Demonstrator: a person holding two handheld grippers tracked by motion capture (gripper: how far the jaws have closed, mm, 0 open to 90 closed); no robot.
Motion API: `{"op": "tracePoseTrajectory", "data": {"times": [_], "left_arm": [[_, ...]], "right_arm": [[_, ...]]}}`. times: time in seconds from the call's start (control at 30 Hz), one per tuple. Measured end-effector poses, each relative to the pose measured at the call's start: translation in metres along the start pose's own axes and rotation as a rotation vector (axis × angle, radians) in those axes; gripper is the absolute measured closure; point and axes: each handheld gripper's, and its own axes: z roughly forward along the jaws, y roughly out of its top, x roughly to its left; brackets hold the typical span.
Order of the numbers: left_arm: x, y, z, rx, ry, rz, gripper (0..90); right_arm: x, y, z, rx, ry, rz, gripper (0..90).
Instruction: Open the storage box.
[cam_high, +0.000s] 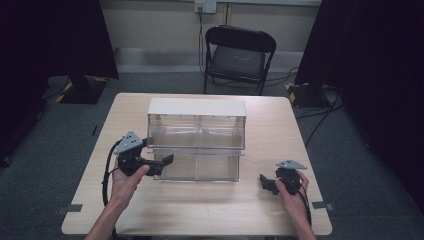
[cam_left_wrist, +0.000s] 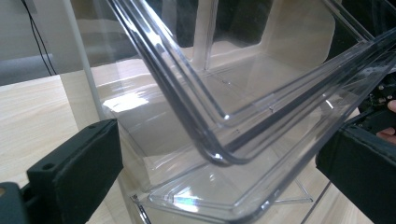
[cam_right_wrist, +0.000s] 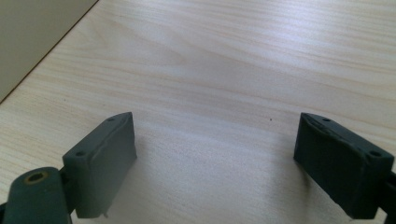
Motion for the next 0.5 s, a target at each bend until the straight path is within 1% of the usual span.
{"op": "tracePoseTrajectory", "data": {"times": [0.5], "left_arm": [[0.0007, -0.0003, 0.0001, 0.005, -0.007, -0.004, 0.2]], "right_arm": [[0.0, 0.0, 0.0, 0.0, 0.0, 0.0, 12.1]]}}
